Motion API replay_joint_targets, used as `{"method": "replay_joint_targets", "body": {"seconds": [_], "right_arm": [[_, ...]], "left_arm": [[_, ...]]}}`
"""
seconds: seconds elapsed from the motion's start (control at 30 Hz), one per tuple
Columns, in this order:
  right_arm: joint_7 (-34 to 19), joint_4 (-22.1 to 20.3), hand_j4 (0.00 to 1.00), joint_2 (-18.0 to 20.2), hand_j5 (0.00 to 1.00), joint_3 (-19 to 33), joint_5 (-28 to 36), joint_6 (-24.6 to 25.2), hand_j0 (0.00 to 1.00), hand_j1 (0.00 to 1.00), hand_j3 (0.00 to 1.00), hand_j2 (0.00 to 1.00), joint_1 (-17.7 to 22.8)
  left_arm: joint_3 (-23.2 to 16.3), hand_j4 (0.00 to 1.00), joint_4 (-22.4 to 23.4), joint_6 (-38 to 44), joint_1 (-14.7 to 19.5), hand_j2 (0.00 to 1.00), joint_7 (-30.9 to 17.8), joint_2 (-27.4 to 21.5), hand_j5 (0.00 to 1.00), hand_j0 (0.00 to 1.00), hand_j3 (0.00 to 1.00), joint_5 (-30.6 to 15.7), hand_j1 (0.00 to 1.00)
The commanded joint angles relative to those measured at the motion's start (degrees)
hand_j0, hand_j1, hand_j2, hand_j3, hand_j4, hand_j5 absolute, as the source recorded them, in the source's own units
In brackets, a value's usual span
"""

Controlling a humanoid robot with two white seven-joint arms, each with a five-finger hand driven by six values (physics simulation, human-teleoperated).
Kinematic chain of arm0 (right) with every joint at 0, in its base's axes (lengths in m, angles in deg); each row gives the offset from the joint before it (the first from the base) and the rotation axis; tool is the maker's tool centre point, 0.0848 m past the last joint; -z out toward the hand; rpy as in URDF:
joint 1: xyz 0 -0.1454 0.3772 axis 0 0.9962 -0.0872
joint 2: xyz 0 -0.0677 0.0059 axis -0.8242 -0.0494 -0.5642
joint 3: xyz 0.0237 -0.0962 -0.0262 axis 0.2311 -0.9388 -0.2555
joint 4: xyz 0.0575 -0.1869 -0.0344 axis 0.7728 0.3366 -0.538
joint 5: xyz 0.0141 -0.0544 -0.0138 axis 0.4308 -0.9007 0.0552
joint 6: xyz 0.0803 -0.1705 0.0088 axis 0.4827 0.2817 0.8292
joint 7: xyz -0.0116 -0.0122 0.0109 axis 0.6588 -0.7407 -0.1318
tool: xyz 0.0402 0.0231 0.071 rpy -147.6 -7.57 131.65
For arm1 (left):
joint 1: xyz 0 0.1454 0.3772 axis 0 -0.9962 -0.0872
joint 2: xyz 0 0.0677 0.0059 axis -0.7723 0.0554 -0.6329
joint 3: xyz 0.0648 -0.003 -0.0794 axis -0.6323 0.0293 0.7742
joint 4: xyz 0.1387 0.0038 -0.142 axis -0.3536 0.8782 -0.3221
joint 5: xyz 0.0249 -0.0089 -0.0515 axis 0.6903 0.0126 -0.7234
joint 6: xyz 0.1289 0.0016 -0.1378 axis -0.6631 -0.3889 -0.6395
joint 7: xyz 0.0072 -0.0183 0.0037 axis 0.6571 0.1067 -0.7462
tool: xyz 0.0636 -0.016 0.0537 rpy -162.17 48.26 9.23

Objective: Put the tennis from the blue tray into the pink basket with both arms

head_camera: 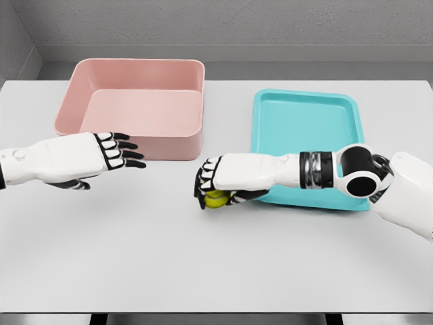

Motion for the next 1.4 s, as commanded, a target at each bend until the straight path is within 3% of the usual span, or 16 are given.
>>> {"method": "replay_joint_targets", "body": {"seconds": [0.0, 0.4, 0.63, 1.0, 1.13, 1.23, 1.33, 1.37], "right_arm": [[-0.88, 0.11, 0.51, -1.74, 0.51, -0.41, 0.5, 0.4, 0.51, 0.51, 0.51, 0.51, 0.0], [-1.67, 3.88, 0.51, -7.63, 0.51, -3.48, 0.32, 1.02, 0.51, 0.51, 0.51, 0.51, -0.62], [-1.32, 8.02, 0.51, -8.42, 0.51, -4.54, 0.23, 0.76, 0.51, 0.51, 0.51, 0.51, -0.88], [-1.49, 9.86, 0.52, -9.39, 0.52, -4.63, -0.03, 0.76, 0.52, 0.52, 0.52, 0.52, -1.41], [-1.49, 10.65, 0.6, -9.65, 0.6, -4.63, -0.12, 0.93, 0.6, 0.6, 0.6, 0.6, -1.32], [-1.41, 10.83, 0.77, -9.65, 0.77, -4.63, -0.03, 1.02, 0.77, 0.77, 0.77, 0.77, -1.32], [-1.14, 11.62, 1.0, -10.09, 1.0, -4.54, -0.03, 1.81, 1.0, 1.0, 1.0, 1.0, -1.32], [-1.14, 11.62, 1.0, -10.09, 1.0, -4.54, -0.03, 2.07, 1.0, 1.0, 1.0, 1.0, -1.32]], "left_arm": [[-0.14, 1.0, -0.02, 0.05, 0.0, 1.0, 1.03, -0.39, 1.0, 1.0, 1.0, 0.0, 1.0], [0.03, 1.0, 0.07, 0.05, 0.09, 1.0, 0.86, -0.39, 1.0, 1.0, 1.0, 0.35, 1.0], [0.03, 1.0, 0.07, 0.05, 0.09, 1.0, 0.86, -0.47, 1.0, 1.0, 1.0, 0.26, 1.0], [0.03, 1.0, 0.07, 0.05, 0.0, 1.0, 0.86, -0.47, 1.0, 1.0, 1.0, 0.17, 1.0], [0.03, 1.0, 0.07, 0.05, 0.09, 1.0, 0.86, -0.39, 1.0, 1.0, 1.0, 0.17, 1.0], [-0.05, 1.0, 0.07, 0.05, 0.0, 1.0, 0.86, -0.39, 1.0, 1.0, 1.0, 0.26, 1.0], [-0.05, 1.0, 0.07, 0.05, -1.67, 1.0, 0.6, -0.47, 1.0, 1.0, 1.0, 0.26, 1.0], [-0.14, 1.0, 0.07, 0.05, -1.76, 1.0, 0.68, -0.39, 1.0, 1.0, 1.0, 0.09, 1.0]]}}
